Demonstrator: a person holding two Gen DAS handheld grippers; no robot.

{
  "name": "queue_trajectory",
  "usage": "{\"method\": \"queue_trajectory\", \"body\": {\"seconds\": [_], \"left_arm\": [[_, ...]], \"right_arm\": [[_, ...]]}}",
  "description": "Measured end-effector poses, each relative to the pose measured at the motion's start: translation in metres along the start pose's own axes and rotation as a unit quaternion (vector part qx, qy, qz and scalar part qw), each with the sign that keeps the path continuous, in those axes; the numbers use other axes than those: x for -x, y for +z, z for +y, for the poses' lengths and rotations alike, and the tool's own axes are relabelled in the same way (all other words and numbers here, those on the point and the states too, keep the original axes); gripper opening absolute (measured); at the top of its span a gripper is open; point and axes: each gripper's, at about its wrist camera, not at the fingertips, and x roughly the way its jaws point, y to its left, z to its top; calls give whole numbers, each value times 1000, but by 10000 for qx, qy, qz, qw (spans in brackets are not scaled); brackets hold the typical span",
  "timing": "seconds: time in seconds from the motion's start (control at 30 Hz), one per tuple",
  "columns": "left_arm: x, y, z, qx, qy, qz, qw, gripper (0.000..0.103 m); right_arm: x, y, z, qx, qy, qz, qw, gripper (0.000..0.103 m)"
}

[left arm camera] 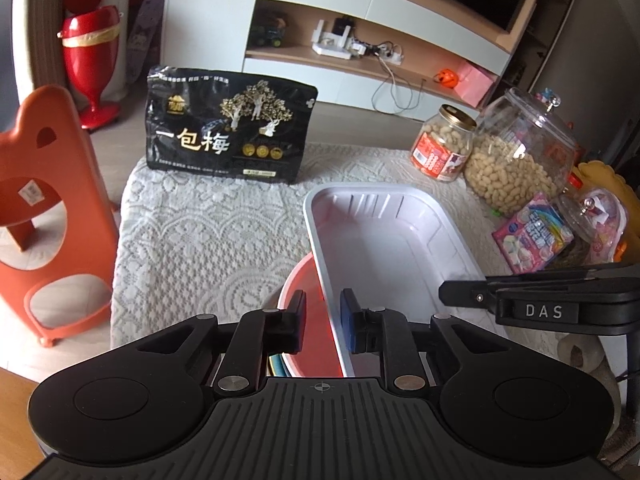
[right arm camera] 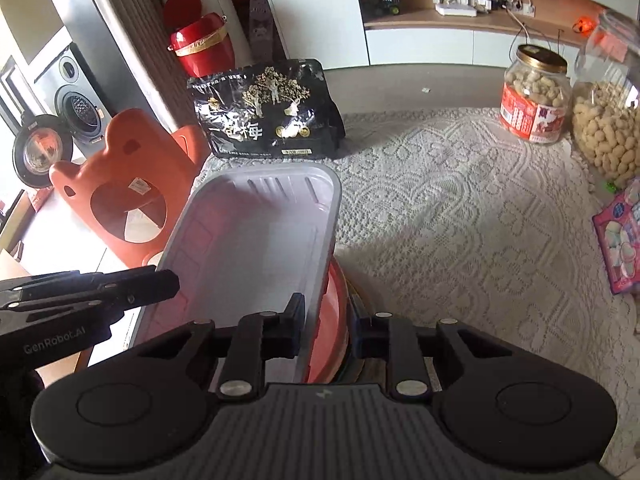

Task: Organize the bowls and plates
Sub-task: 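Lower the white tray onto the top bowl of the stack with both tools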

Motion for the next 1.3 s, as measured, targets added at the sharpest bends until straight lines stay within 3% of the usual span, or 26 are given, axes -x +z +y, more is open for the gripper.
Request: {"method": "queue_trajectory", "body": {"seconds": [0.23, 0.47, 0.7, 0.87, 1.3], "left_arm": [[0, 1, 6, 90, -36, 21, 10000, 21], [11, 6, 8, 186, -191, -56, 9996, 21], [10, 4, 6, 206, -155, 44, 9997, 21], [14, 4, 4, 85, 4, -17, 10000, 21], [9, -2, -11, -187, -22, 2, 9998, 21]], "right_arm": [[-1, 6, 11, 196, -157, -69, 9997, 22], [5, 7, 13, 89, 94, 79, 9999, 22], [-7, -1, 22, 233, -126, 263, 9993, 23], [-7, -3, 14, 215, -146, 254, 9993, 22], [-11, -7, 12, 243, -187, 241, 9992, 22]]}}
